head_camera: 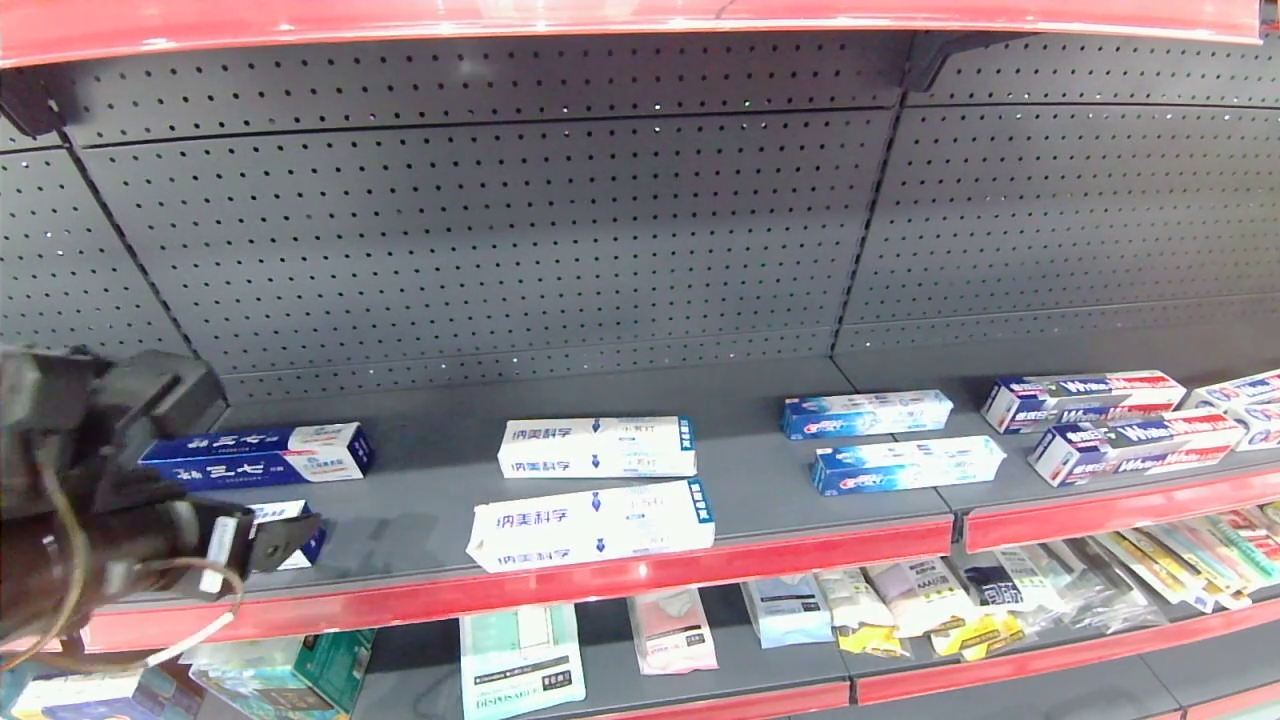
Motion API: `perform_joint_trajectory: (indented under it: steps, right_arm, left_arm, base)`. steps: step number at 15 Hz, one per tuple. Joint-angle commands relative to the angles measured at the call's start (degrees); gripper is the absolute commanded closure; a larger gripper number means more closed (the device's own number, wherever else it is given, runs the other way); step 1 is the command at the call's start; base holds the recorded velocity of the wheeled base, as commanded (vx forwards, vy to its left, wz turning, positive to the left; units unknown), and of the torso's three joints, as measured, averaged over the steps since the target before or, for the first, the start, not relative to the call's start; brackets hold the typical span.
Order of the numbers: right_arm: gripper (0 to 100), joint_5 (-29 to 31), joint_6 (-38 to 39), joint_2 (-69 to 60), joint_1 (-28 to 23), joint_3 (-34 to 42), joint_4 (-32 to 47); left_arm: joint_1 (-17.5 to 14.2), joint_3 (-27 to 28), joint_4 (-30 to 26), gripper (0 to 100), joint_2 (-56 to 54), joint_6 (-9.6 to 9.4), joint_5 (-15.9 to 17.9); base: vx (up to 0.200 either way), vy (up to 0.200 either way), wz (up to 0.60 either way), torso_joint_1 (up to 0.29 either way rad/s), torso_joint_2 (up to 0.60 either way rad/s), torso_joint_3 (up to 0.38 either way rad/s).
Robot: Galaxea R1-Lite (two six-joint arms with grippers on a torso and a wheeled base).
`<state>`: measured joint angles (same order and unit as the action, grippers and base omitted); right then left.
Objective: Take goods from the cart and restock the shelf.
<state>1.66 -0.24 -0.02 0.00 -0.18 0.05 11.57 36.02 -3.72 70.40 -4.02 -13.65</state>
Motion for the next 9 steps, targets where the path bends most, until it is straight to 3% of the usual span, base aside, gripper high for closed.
perform_joint_trajectory:
  steps: [1,3,5,6,7,8,9]
  right_arm:
    - [0,0.0,0.0,0.0,0.0,0.0,0.0]
    - [0,0.0,0.0,0.0,0.0,0.0,0.0]
    - [0,0.0,0.0,0.0,0.0,0.0,0.0]
    - [0,0.0,0.0,0.0,0.0,0.0,0.0]
    - [0,0.0,0.0,0.0,0.0,0.0,0.0]
    - [0,0.0,0.0,0.0,0.0,0.0,0.0]
    - [0,0.0,0.0,0.0,0.0,0.0,0.0]
  left_arm:
    - [-4.9,-17.0,-2.2,0,-36.8,0.77,3.5]
    - [-4.7,-24.0,-2.2,0,-50.6,3.58,4.0]
    - [-4.5,-30.0,-2.2,0,-63.2,3.58,5.2]
    - [-4.6,-33.6,0.7,0,-65.0,4.2,4.2]
    - [-4.6,-34.4,3.5,0,-64.9,7.19,2.8]
    - [-4.6,-34.4,3.5,0,-64.9,8.51,2.4]
    - [-4.6,-34.4,3.5,0,-64.9,8.59,2.3]
  base:
    - [0.0,0.0,0.0,0.0,0.0,0.0]
    - [0.0,0.0,0.0,0.0,0.0,0.0]
    - [0.0,0.0,0.0,0.0,0.0,0.0]
    - [0.0,0.0,0.0,0.0,0.0,0.0]
    - [0.0,0.0,0.0,0.0,0.0,0.0]
    - [0.0,0.0,0.0,0.0,0.0,0.0]
    - [0.0,0.0,0.0,0.0,0.0,0.0]
